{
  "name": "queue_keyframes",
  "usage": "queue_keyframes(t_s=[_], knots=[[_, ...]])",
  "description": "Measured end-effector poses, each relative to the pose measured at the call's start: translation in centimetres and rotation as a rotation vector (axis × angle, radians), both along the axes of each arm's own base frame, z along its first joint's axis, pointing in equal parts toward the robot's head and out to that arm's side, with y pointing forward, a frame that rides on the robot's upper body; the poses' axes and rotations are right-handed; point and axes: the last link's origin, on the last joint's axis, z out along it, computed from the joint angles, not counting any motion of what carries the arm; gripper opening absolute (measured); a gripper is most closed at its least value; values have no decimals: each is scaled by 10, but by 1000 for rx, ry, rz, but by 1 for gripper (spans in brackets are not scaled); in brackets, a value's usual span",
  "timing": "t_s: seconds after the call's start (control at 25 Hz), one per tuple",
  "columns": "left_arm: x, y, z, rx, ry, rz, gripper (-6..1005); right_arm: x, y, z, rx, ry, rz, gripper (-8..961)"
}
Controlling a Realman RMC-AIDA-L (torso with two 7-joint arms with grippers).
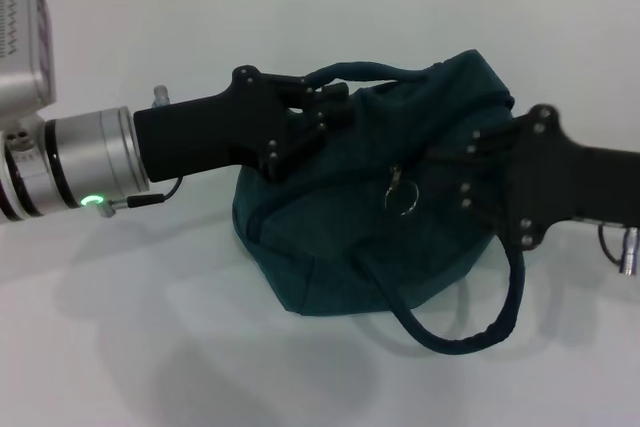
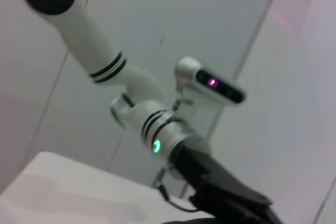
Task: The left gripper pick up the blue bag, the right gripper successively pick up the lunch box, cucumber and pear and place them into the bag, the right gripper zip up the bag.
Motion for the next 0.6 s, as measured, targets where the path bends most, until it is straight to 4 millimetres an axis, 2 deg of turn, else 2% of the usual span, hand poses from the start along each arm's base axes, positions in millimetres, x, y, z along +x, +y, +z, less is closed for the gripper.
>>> queue_keyframes(t_s=[0.36,0.6], knots=[[1,1,-1,-2,-2,-3,112,16,6,7,67,64,-62,70],[2,0,-4,-1,-12,-5,114,24,9,12,94,156,-147,67]])
